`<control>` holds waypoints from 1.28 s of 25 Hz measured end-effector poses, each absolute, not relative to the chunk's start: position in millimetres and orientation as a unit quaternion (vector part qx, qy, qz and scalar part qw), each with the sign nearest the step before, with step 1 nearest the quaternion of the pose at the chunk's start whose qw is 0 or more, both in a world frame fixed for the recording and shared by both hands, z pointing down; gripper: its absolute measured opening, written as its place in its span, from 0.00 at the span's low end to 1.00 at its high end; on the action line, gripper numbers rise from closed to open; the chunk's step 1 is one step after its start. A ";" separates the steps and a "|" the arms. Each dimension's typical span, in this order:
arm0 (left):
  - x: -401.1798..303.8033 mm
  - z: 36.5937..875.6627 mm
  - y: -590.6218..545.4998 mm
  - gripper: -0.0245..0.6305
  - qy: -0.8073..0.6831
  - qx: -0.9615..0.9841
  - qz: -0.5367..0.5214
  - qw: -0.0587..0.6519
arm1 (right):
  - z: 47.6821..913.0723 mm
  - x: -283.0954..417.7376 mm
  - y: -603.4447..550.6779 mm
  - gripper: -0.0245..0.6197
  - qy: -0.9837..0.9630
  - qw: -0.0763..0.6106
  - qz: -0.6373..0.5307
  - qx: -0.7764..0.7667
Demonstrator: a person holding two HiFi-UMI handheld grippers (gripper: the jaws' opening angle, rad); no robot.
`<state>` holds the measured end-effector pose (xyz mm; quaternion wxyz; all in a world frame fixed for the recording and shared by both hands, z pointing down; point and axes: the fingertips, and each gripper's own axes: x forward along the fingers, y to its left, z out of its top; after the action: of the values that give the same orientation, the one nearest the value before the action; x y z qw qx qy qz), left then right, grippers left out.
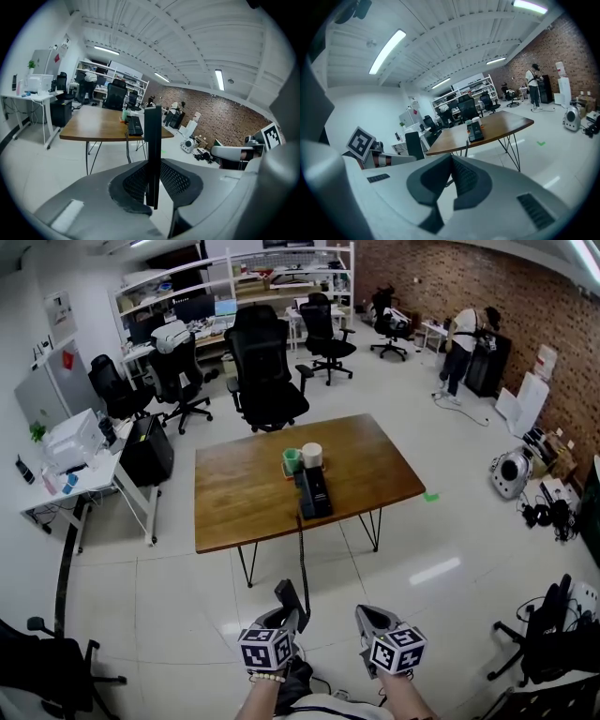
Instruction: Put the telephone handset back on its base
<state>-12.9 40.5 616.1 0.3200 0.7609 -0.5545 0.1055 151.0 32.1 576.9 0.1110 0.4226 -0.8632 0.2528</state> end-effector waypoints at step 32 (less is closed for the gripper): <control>-75.8 640.9 -154.5 0.15 -0.417 0.812 0.084 0.399 | 571.7 73.5 -125.3 0.05 -0.825 0.096 0.253 0.496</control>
<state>-75.8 -154.5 640.9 0.3990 0.8124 -0.4167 0.0841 73.5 -125.3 571.7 0.0961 0.4963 -0.8248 0.2532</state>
